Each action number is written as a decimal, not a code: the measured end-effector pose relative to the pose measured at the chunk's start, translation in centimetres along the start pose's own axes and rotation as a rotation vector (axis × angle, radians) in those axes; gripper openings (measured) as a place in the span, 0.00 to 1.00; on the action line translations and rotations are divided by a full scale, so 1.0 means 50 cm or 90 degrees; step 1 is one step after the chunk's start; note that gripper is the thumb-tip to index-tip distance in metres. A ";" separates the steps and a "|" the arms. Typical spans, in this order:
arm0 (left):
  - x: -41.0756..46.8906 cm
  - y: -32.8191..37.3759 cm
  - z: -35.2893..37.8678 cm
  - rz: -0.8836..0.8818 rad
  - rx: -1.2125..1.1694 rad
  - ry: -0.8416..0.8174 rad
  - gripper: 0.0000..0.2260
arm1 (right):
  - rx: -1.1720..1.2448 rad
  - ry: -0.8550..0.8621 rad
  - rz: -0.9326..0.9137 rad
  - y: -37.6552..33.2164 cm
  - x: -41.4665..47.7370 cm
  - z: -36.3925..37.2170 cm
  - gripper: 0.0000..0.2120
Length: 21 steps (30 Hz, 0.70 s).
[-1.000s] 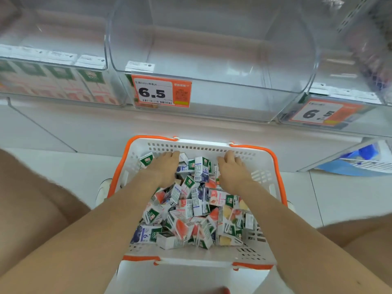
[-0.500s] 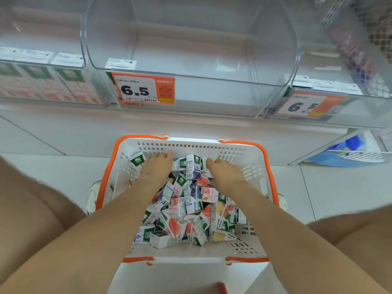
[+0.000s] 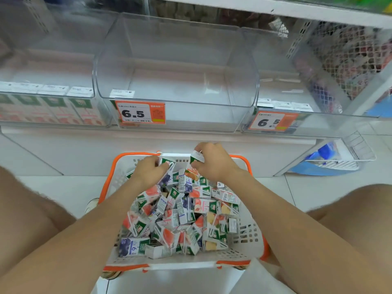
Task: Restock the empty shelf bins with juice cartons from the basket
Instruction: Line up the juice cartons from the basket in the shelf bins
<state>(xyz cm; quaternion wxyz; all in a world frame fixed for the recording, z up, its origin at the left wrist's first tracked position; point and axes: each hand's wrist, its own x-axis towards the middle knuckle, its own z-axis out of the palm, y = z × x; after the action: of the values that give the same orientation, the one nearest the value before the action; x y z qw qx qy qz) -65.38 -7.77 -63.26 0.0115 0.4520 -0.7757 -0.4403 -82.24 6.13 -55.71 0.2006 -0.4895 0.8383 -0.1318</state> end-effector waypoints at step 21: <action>-0.221 0.290 -0.327 0.271 -0.036 0.169 0.25 | 0.137 0.356 -0.197 -0.199 -0.078 -0.251 0.15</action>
<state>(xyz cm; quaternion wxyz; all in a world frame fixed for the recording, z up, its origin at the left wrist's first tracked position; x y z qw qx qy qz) -62.07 -7.97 -39.01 0.2186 0.3322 -0.8322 -0.3863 -78.75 5.02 -39.64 -0.0091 -0.5321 0.7578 -0.3776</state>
